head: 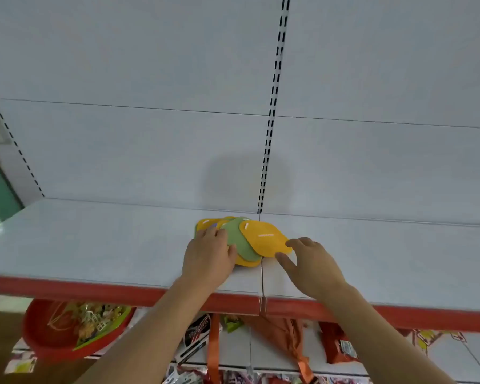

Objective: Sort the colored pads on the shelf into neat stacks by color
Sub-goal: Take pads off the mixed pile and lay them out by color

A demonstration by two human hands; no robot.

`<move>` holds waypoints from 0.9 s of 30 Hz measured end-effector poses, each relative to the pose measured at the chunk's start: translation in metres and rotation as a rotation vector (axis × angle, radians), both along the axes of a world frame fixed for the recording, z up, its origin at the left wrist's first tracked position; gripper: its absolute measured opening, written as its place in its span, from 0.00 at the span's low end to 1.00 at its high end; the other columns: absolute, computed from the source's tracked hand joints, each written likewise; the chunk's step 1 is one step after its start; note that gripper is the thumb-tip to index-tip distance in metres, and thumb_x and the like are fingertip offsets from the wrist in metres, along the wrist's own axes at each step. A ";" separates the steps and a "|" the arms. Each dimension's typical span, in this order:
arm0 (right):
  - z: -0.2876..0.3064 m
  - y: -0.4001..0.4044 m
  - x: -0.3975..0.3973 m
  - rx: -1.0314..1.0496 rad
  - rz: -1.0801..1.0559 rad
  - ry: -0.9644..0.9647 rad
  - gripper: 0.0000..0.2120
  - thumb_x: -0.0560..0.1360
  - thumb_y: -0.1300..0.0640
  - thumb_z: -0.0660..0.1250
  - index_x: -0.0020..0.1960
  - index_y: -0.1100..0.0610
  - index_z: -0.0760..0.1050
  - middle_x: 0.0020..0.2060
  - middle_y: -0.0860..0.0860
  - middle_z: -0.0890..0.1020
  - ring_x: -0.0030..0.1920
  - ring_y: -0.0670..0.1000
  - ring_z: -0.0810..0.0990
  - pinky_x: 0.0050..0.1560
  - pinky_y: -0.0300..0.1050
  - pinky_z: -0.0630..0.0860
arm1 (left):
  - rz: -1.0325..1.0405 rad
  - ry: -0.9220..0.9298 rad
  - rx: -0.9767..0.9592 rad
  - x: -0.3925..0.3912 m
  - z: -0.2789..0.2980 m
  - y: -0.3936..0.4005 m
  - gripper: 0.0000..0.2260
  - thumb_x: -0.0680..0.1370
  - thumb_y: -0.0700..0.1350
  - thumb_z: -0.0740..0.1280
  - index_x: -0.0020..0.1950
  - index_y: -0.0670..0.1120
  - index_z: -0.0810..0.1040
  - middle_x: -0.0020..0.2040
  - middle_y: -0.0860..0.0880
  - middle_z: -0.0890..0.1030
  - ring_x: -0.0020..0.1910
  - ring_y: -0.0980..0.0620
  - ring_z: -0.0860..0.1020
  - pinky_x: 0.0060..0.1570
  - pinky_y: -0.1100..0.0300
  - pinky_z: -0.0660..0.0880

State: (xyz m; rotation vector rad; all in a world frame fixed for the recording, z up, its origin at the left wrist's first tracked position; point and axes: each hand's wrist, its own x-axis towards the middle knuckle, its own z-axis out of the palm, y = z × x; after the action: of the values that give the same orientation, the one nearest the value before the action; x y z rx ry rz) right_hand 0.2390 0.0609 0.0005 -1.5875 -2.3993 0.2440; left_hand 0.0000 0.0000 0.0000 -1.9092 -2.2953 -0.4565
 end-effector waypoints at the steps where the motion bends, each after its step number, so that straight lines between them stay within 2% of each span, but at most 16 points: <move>1: -0.002 0.007 -0.003 -0.015 0.005 0.018 0.28 0.81 0.33 0.56 0.73 0.49 0.71 0.69 0.49 0.76 0.69 0.55 0.73 0.62 0.54 0.77 | 0.003 -0.008 -0.003 -0.003 -0.003 0.008 0.18 0.83 0.55 0.63 0.61 0.43 0.80 0.65 0.43 0.80 0.62 0.39 0.77 0.53 0.48 0.78; 5: -0.004 0.038 -0.018 -0.083 0.025 0.008 0.26 0.83 0.37 0.57 0.76 0.49 0.68 0.72 0.50 0.73 0.71 0.56 0.71 0.66 0.53 0.74 | 0.026 -0.020 -0.018 -0.014 -0.015 0.035 0.20 0.78 0.59 0.70 0.57 0.42 0.83 0.58 0.42 0.81 0.57 0.37 0.78 0.49 0.46 0.79; 14: -0.016 0.089 -0.031 -0.220 0.047 0.076 0.27 0.80 0.42 0.63 0.78 0.47 0.67 0.74 0.47 0.72 0.72 0.54 0.71 0.69 0.53 0.73 | 0.065 -0.093 -0.069 -0.019 -0.013 0.064 0.30 0.73 0.68 0.67 0.64 0.47 0.76 0.60 0.47 0.78 0.61 0.42 0.75 0.57 0.49 0.74; 17: -0.013 0.106 -0.038 -0.275 0.081 0.096 0.32 0.75 0.43 0.64 0.78 0.44 0.66 0.75 0.44 0.71 0.75 0.52 0.69 0.72 0.53 0.70 | 0.053 -0.123 -0.117 -0.025 -0.006 0.075 0.30 0.73 0.70 0.68 0.61 0.48 0.74 0.58 0.48 0.78 0.60 0.44 0.75 0.56 0.51 0.73; 22: -0.008 0.130 -0.046 -0.443 0.149 0.093 0.39 0.70 0.44 0.69 0.79 0.37 0.61 0.77 0.44 0.70 0.76 0.51 0.68 0.75 0.53 0.68 | 0.013 -0.243 -0.235 -0.025 0.009 0.088 0.27 0.74 0.64 0.73 0.60 0.45 0.73 0.59 0.46 0.79 0.60 0.42 0.77 0.54 0.51 0.73; 25: -0.006 0.138 -0.046 -0.462 0.189 0.115 0.36 0.70 0.48 0.73 0.77 0.40 0.67 0.70 0.43 0.75 0.71 0.51 0.73 0.70 0.47 0.69 | -0.031 -0.289 -0.290 -0.021 0.016 0.094 0.24 0.76 0.59 0.72 0.62 0.46 0.71 0.57 0.47 0.82 0.56 0.43 0.80 0.52 0.50 0.77; 27: -0.008 0.142 -0.046 -0.410 0.209 0.101 0.34 0.71 0.47 0.74 0.76 0.41 0.69 0.63 0.43 0.76 0.68 0.51 0.73 0.68 0.48 0.71 | -0.043 -0.316 -0.324 -0.019 0.021 0.100 0.20 0.78 0.57 0.70 0.63 0.47 0.72 0.56 0.48 0.82 0.54 0.45 0.80 0.50 0.50 0.78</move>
State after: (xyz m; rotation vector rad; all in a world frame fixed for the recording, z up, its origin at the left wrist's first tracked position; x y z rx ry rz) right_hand 0.1931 0.2029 -0.0077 -1.4255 -2.5488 0.8838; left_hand -0.0192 0.1003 0.0208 -2.1715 -2.6733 -0.4408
